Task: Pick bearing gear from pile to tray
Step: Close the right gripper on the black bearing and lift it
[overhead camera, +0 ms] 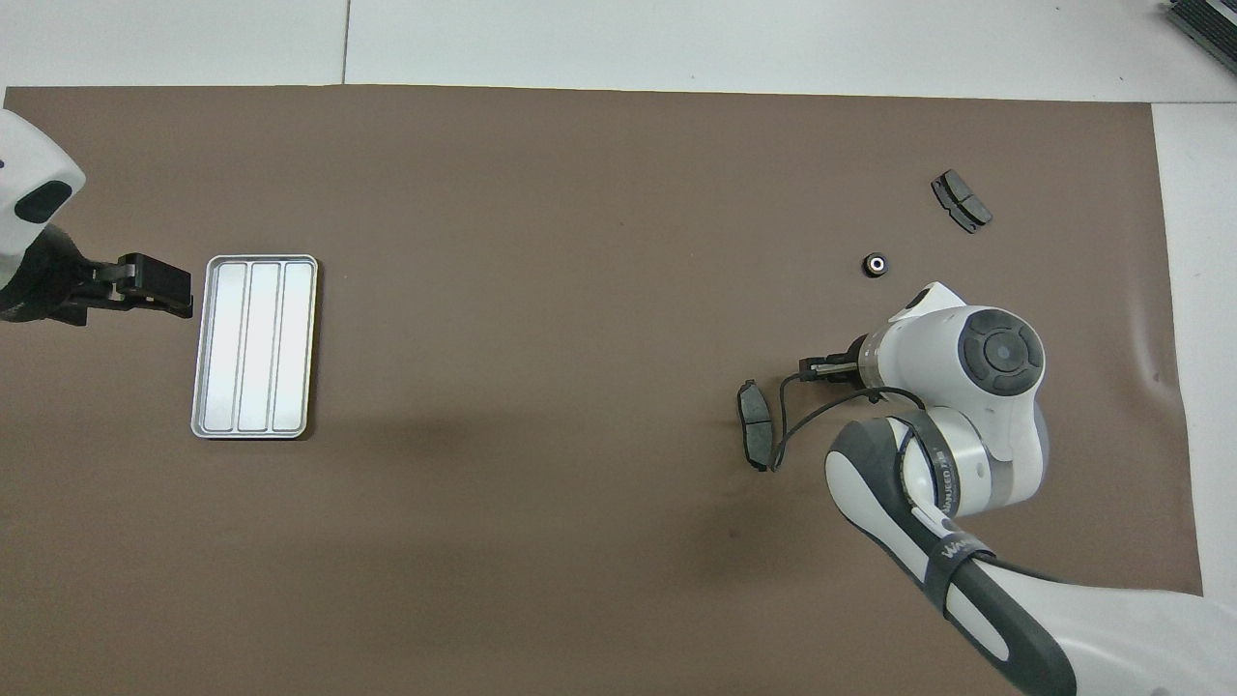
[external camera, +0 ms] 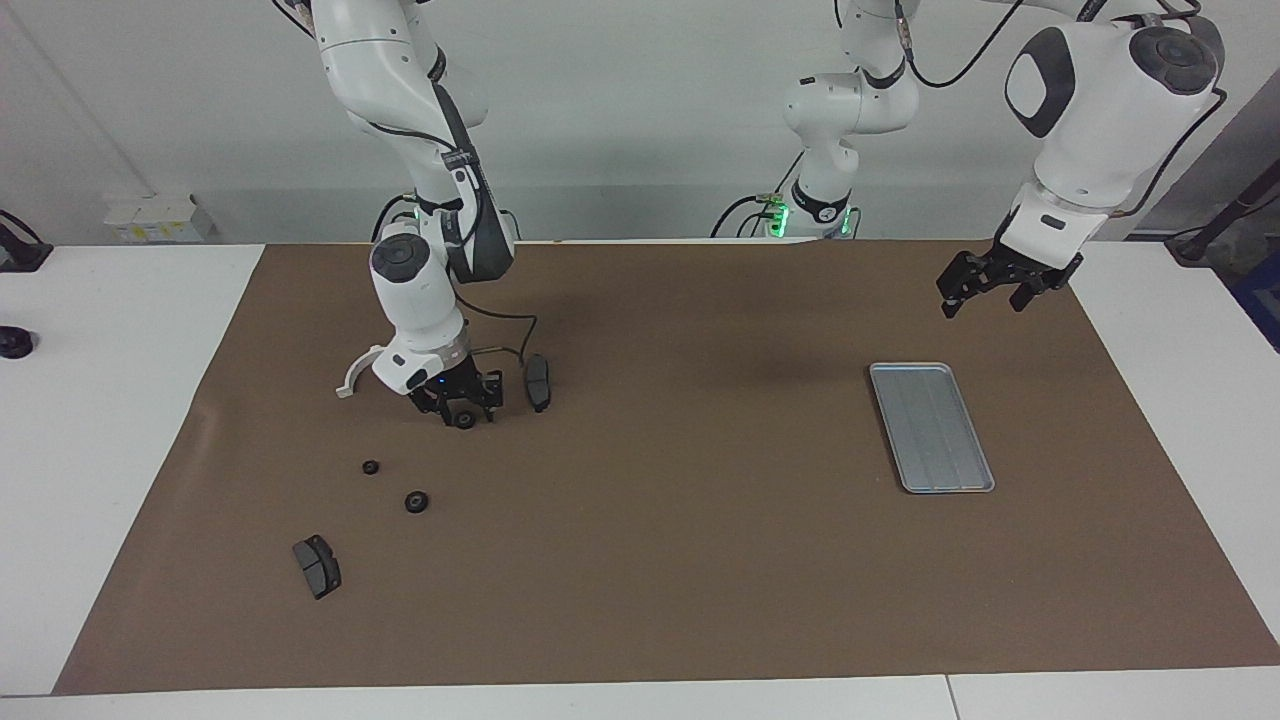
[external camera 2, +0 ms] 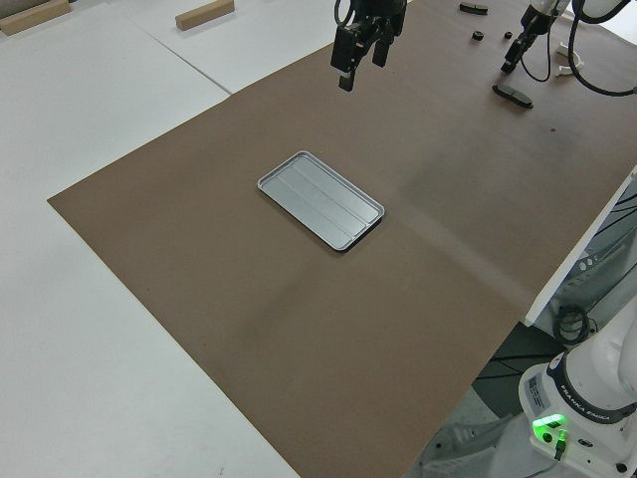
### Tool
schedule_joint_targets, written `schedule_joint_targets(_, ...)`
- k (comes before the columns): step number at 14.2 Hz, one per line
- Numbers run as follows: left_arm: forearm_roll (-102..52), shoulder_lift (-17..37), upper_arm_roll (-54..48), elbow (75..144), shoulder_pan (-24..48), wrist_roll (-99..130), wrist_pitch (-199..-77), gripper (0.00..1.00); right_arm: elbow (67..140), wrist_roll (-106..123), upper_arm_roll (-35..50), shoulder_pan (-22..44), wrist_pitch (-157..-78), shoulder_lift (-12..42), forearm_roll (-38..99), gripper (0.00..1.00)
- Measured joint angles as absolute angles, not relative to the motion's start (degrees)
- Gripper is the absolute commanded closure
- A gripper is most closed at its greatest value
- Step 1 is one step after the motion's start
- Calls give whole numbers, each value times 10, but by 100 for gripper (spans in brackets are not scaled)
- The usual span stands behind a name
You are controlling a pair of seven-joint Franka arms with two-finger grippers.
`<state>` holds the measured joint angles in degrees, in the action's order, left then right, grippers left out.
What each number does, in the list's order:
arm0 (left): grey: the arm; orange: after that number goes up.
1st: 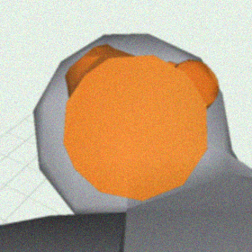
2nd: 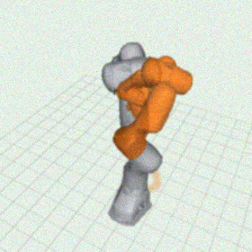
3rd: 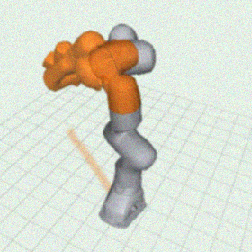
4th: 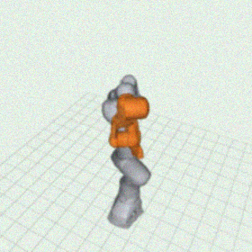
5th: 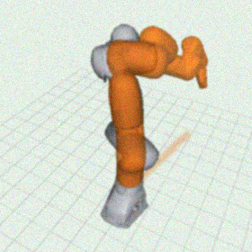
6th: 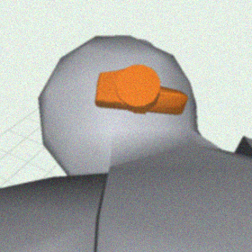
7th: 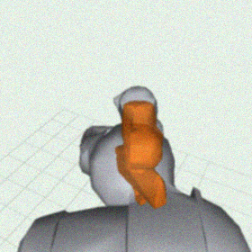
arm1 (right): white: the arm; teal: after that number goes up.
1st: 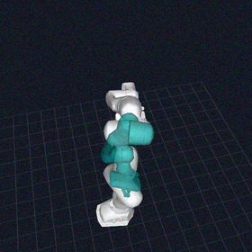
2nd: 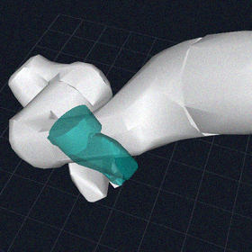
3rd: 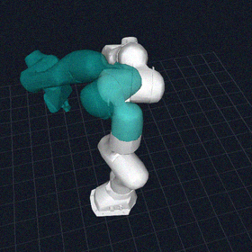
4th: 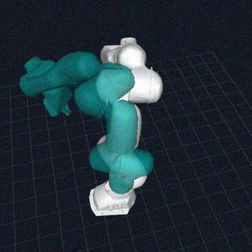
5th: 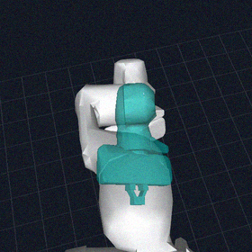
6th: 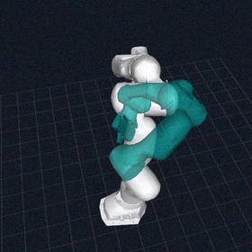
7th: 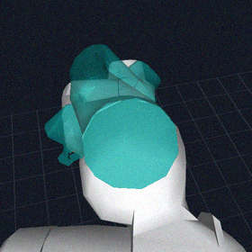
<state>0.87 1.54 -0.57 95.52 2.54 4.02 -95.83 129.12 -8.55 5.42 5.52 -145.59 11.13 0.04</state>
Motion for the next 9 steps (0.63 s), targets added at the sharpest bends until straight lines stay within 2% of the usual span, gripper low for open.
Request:
schedule_joint_targets(2,9,15,-6,955,25,40,-958,0,1292,-86,54,53,-1469,111,0,40)
schedule_joint_targets(4,9,15,-6,955,25,40,-958,0,1293,-86,53,51,-1474,111,0,55)
schedule_joint_targets(6,9,15,-6,955,25,40,-958,0,1293,-86,53,51,-1474,111,0,58)
schedule_joint_targets(7,9,15,-6,955,25,40,-958,0,1294,-86,53,51,-1475,111,0,63)
schedule_joint_targets(8,9,15,-6,955,25,40,-958,0,1294,-86,53,51,-1477,112,0,73)
schedule_joint_targets(9,9,15,-6,955,25,40,-958,0,1294,-86,53,51,-1478,112,0,90)
